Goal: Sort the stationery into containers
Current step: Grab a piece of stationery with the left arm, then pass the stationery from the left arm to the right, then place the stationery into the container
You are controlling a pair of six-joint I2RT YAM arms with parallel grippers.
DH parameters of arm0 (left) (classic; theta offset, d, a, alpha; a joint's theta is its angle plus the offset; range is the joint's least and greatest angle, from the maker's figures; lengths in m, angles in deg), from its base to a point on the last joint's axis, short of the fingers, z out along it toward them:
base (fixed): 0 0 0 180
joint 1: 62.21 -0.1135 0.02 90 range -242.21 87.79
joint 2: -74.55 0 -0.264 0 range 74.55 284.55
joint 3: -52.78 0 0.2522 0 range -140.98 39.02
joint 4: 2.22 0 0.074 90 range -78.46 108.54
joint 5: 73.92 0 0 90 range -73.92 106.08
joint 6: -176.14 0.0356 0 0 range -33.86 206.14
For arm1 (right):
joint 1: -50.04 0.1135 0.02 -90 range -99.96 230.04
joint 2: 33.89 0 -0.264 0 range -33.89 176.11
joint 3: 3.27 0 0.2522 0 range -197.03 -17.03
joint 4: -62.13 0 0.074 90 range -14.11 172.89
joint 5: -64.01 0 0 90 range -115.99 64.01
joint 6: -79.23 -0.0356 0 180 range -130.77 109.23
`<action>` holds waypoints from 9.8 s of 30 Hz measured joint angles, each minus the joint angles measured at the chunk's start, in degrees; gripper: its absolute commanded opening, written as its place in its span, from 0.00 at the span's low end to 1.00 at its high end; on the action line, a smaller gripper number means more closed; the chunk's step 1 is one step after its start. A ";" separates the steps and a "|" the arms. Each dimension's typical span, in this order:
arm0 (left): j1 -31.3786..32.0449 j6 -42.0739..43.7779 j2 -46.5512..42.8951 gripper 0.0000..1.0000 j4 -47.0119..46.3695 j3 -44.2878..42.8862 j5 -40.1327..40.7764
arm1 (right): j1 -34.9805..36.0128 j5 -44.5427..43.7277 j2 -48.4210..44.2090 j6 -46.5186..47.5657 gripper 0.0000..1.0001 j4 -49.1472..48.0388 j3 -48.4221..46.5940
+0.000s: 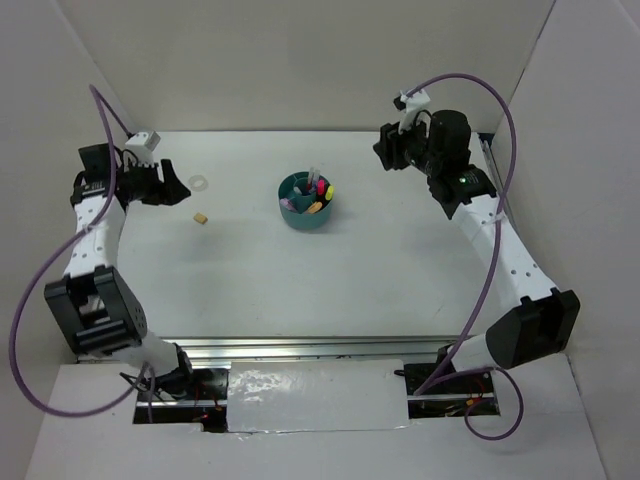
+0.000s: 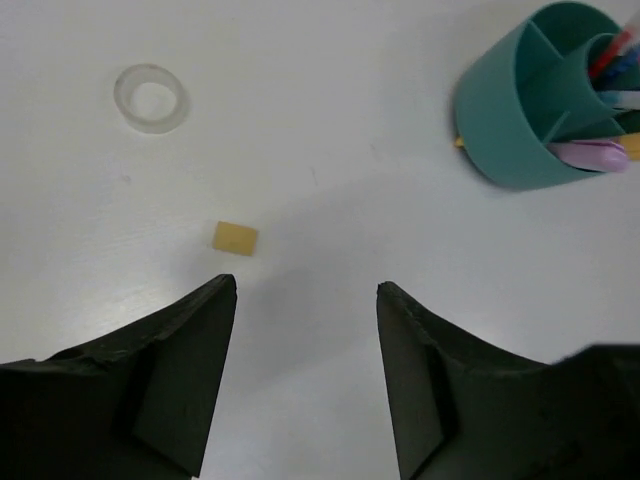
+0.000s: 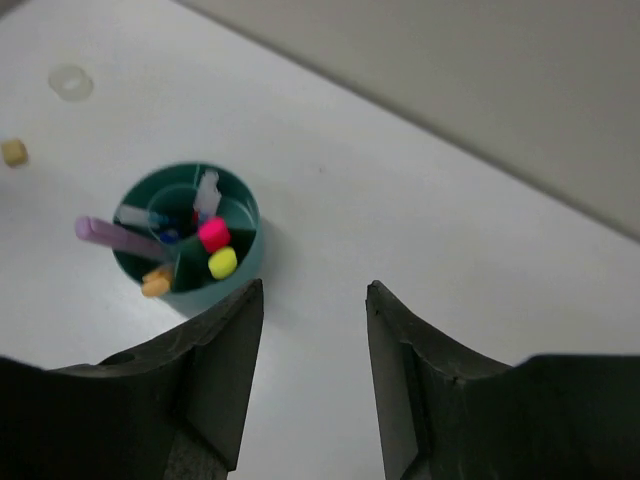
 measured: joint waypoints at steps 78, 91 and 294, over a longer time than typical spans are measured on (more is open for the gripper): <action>10.19 26.71 48.68 0.06 16.17 -39.58 -1.84 | -7.93 14.60 11.80 -5.68 0.72 25.09 -17.00; 15.17 9.51 21.07 0.07 4.46 -27.04 -41.97 | -0.79 27.50 7.76 1.84 0.65 17.05 -13.90; 5.38 -31.85 0.33 0.99 -9.14 -4.09 -9.62 | -3.04 38.10 47.78 17.14 0.13 10.88 -37.62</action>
